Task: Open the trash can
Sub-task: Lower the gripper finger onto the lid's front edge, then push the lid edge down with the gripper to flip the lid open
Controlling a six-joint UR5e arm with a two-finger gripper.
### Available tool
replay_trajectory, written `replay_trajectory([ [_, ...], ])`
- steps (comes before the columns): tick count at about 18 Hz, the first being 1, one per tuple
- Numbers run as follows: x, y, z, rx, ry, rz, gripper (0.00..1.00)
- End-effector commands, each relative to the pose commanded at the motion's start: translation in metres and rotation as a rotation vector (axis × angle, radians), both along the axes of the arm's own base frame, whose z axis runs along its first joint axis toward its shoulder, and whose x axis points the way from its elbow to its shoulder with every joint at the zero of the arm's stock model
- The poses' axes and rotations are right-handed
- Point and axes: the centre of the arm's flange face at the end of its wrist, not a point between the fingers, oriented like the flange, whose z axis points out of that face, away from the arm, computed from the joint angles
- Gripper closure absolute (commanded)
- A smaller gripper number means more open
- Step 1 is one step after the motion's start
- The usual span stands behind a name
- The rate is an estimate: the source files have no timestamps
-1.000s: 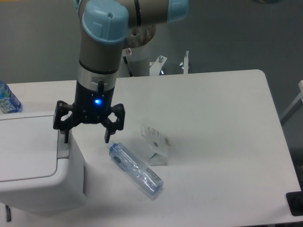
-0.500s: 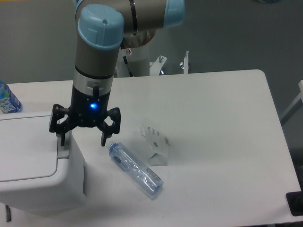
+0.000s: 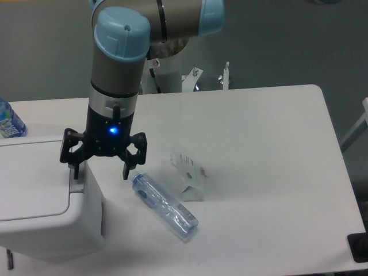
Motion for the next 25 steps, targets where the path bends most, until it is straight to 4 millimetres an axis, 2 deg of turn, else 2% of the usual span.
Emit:
replay_trajectory([
  [25, -0.0018, 0.0020, -0.0065, 0.001, 0.005, 0.000, 0.00],
])
